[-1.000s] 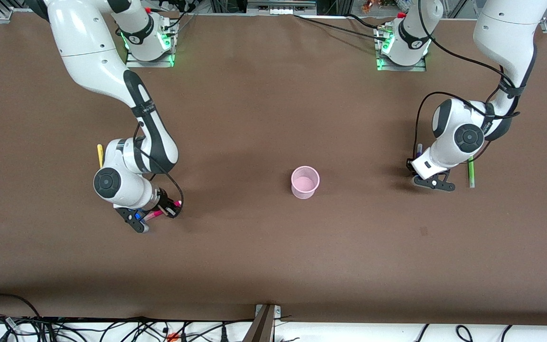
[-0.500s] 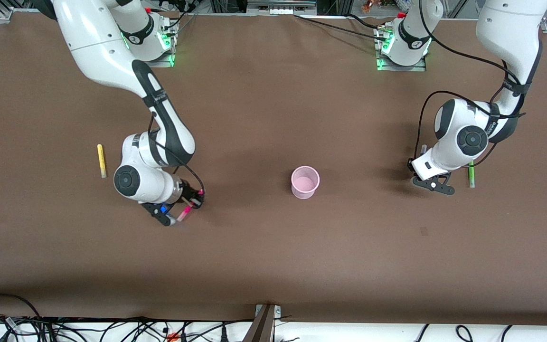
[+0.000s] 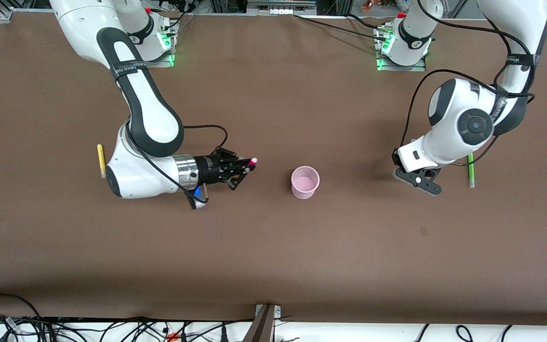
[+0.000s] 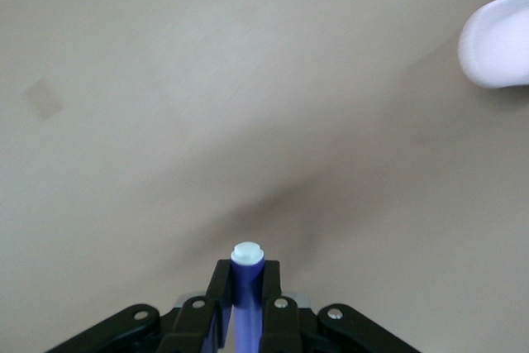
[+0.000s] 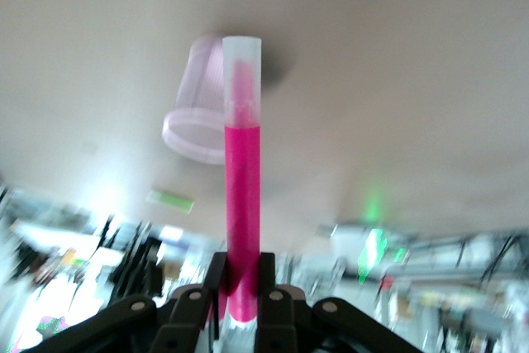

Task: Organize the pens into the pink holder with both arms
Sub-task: 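Lift the pink marker over the holder while the left gripper lifts the pen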

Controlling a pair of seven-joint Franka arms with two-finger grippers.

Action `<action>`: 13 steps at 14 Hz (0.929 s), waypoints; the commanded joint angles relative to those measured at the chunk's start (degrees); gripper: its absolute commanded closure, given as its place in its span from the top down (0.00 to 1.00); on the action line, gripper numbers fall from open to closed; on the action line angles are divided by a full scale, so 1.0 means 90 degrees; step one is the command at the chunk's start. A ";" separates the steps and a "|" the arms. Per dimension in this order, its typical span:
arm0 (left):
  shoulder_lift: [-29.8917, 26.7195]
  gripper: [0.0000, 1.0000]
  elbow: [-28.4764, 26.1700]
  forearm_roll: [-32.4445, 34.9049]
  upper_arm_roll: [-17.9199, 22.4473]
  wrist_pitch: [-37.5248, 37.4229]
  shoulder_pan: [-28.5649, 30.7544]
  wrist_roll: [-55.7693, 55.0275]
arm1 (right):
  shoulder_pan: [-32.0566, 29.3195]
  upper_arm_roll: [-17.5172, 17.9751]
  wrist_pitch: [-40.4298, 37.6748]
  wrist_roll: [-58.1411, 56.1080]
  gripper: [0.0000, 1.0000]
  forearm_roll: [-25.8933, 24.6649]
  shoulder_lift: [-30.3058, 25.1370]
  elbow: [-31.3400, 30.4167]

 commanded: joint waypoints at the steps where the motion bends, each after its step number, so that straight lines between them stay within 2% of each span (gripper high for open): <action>1: 0.0040 0.00 0.0656 -0.1155 0.0011 -0.0660 0.0311 0.1391 | 0.0099 0.0145 0.0021 0.0129 0.00 0.1174 0.0073 0.0071; 3: 0.0040 0.00 0.0891 -0.1703 0.0002 -0.0954 0.0477 0.1775 | 0.0449 0.0155 0.0380 0.0129 0.00 0.2072 0.0112 0.0061; 5: 0.0040 0.00 0.1222 -0.2298 0.0002 -0.1441 0.0682 0.2038 | 0.0917 0.0155 0.1072 0.0032 0.00 0.2650 0.0210 0.0051; 8: 0.0098 0.00 0.1760 -0.2972 0.0002 -0.2048 0.0819 0.2867 | 0.1387 0.0155 0.1826 -0.0221 0.00 0.3013 0.0502 0.0061; 10: 0.0137 0.00 0.1791 -0.3577 0.0002 -0.2166 0.0907 0.3539 | 0.1485 0.0155 0.1965 -0.0534 0.00 0.3160 0.0649 0.0061; 13: 0.0410 0.00 0.1781 -0.4485 0.0002 -0.2186 0.0888 0.5423 | 0.1486 0.0145 0.1984 -0.0584 0.00 0.3141 0.0737 0.0090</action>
